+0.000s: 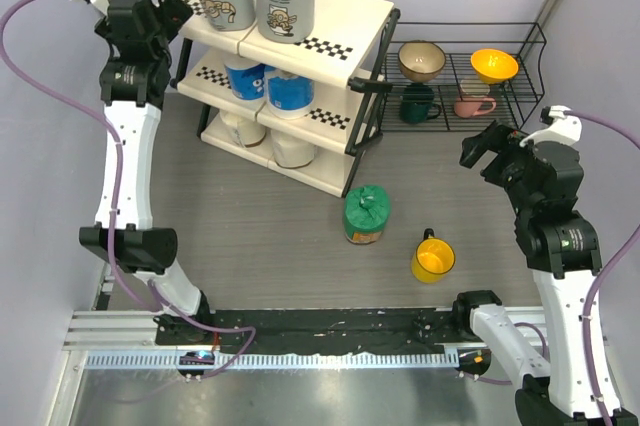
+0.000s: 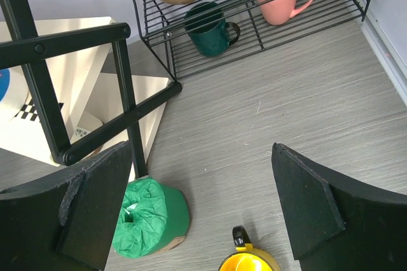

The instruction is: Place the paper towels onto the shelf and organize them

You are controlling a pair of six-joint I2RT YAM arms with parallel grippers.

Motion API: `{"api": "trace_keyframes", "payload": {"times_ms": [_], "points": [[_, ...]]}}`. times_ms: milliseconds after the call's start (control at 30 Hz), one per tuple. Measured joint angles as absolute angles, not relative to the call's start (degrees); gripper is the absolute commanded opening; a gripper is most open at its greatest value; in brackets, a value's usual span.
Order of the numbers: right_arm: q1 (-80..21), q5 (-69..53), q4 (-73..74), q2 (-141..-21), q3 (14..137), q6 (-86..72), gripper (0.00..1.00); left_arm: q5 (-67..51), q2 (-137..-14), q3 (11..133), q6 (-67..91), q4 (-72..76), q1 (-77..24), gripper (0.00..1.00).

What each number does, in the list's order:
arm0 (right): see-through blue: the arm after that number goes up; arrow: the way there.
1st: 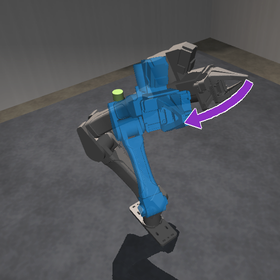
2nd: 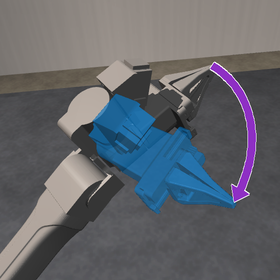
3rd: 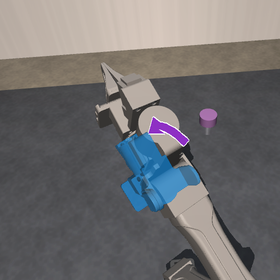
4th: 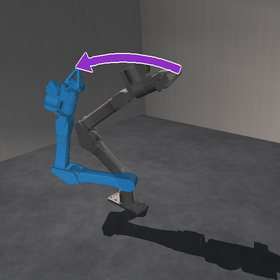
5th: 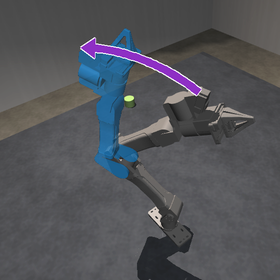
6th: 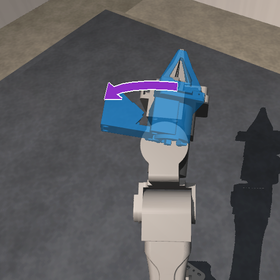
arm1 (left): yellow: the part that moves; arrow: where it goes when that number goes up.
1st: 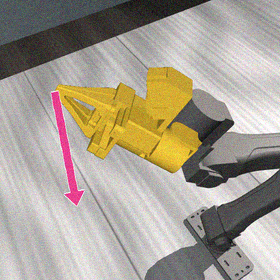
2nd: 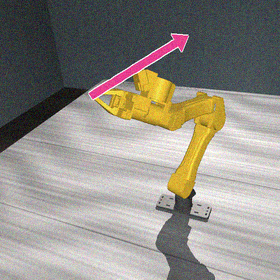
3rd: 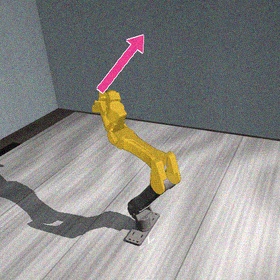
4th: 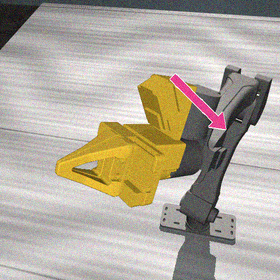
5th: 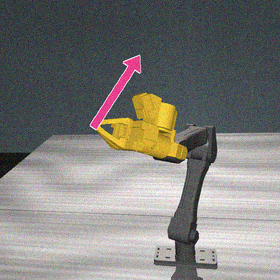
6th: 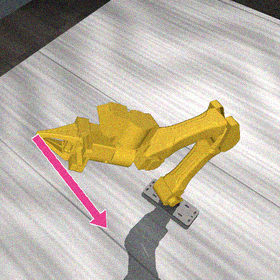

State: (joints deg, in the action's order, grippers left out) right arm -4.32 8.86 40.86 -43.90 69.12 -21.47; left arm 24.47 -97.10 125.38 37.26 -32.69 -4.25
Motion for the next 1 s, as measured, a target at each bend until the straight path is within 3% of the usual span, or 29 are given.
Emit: {"api": "trace_keyframes", "payload": {"times_ms": [333, 1000], "points": [[-4.3, 9.4, 40.9, -44.2, 69.1, -21.3, 0.96, 22.9, -102.9, 128.4, 37.5, -32.4, -4.2, 1.0], [-4.3, 9.6, 40.8, -44.2, 68.2, -21.3, 0.96, 16.7, -103.1, 127.3, 39.9, -29.3, -4.1, 1.0]]}}
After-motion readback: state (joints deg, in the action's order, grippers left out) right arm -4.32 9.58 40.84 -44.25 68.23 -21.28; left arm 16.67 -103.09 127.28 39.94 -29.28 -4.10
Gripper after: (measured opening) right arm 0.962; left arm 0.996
